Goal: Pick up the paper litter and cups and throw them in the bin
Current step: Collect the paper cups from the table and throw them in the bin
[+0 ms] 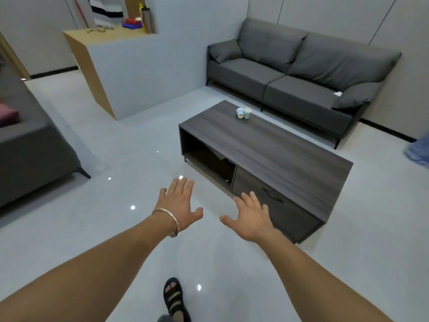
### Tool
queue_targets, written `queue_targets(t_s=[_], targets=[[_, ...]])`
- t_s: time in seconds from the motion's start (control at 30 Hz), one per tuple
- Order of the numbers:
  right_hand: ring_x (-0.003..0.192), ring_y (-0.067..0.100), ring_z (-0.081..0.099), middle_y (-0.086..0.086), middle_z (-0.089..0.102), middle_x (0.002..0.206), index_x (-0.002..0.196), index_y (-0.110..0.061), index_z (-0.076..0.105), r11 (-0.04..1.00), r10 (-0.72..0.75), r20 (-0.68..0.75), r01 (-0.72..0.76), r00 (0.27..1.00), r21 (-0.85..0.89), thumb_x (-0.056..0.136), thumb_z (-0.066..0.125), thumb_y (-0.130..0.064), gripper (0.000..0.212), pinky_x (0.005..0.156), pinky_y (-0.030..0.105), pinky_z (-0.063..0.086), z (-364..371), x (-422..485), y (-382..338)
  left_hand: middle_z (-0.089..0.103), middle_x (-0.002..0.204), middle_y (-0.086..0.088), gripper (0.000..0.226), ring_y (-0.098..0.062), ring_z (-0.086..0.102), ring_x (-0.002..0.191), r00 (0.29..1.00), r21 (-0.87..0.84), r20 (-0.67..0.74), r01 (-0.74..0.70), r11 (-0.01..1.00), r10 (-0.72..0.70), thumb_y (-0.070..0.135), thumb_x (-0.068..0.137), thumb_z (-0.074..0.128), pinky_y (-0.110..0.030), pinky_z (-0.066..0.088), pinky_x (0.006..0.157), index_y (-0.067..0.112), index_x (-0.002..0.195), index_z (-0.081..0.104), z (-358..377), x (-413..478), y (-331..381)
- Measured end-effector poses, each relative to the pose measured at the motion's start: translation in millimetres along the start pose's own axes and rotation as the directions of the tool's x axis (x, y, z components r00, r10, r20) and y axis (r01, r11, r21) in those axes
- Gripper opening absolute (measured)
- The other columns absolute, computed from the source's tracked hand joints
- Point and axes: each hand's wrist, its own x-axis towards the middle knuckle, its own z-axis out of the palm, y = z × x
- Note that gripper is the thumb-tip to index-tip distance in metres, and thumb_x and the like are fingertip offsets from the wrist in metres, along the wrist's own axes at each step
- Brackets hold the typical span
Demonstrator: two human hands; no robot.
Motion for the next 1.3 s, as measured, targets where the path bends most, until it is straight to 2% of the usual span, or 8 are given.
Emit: queue_targets(t_s=[0.43, 0.63, 1.03, 1.17, 1.3], targets=[[0.149, 0.022, -0.007, 0.000, 0.007, 0.163, 0.154, -0.025, 0.018, 0.991, 0.130, 0.008, -0.130, 0.991, -0.013, 0.086, 0.042, -0.070, 0.085, 0.117, 0.056, 0.007, -76.5, 222.9, -44.2, 0.002, 0.160, 0.001, 0.086, -0.021, -0.002, 0.146, 0.990, -0.061, -0.022, -0.140, 0.988, 0.139, 0.063, 0.084, 0.038, -0.045, 0.014, 0.116, 0.021, 0.151, 0.004, -33.3, 255.8, -90.3], [0.149, 0.022, -0.009, 0.000, 0.004, 0.163, 0.154, -0.024, 0.015, 0.991, 0.133, 0.076, -0.132, 0.988, -0.014, 0.088, 0.040, -0.071, 0.086, 0.118, 0.057, 0.008, -87.9, 322.6, -47.5, 0.004, 0.159, 0.000, 0.087, -0.021, 0.000, 0.146, 0.993, -0.069, -0.022, -0.115, 0.991, 0.114, 0.062, 0.083, 0.041, -0.046, 0.017, 0.116, 0.021, 0.151, 0.005, -36.9, 356.0, -124.6], [0.150, 0.021, -0.004, 0.001, 0.005, 0.163, 0.155, -0.023, 0.012, 0.998, 0.046, 0.150, -0.053, 0.988, 0.044, 0.088, 0.045, -0.067, 0.086, 0.119, 0.053, 0.011, -121.8, 566.5, -61.4, 0.007, 0.158, -0.001, 0.086, -0.021, 0.003, 0.146, 0.999, -0.036, 0.024, -0.025, 0.999, 0.026, 0.058, 0.082, 0.045, -0.043, 0.019, 0.114, 0.019, 0.150, 0.007, -55.0, 568.9, -188.5], [0.150, 0.021, -0.002, 0.000, 0.006, 0.163, 0.155, -0.023, 0.012, 0.997, 0.064, 0.165, -0.072, 0.984, 0.042, 0.088, 0.046, -0.066, 0.086, 0.118, 0.051, 0.014, -131.5, 630.9, -63.8, 0.007, 0.158, -0.001, 0.088, -0.021, 0.003, 0.146, 0.997, -0.046, 0.059, -0.043, 0.998, 0.046, 0.058, 0.082, 0.045, -0.043, 0.018, 0.114, 0.019, 0.150, 0.006, -54.1, 636.2, -203.7], [0.149, 0.020, 0.001, -0.001, 0.007, 0.162, 0.155, -0.022, 0.013, 0.987, 0.141, 0.177, -0.151, 0.974, 0.046, 0.088, 0.048, -0.065, 0.086, 0.117, 0.050, 0.016, -136.1, 692.5, -60.6, 0.007, 0.158, -0.001, 0.089, -0.021, 0.003, 0.146, 0.987, -0.075, 0.114, -0.108, 0.991, 0.116, 0.057, 0.082, 0.046, -0.043, 0.017, 0.115, 0.019, 0.151, 0.005, -43.0, 716.6, -214.3]])
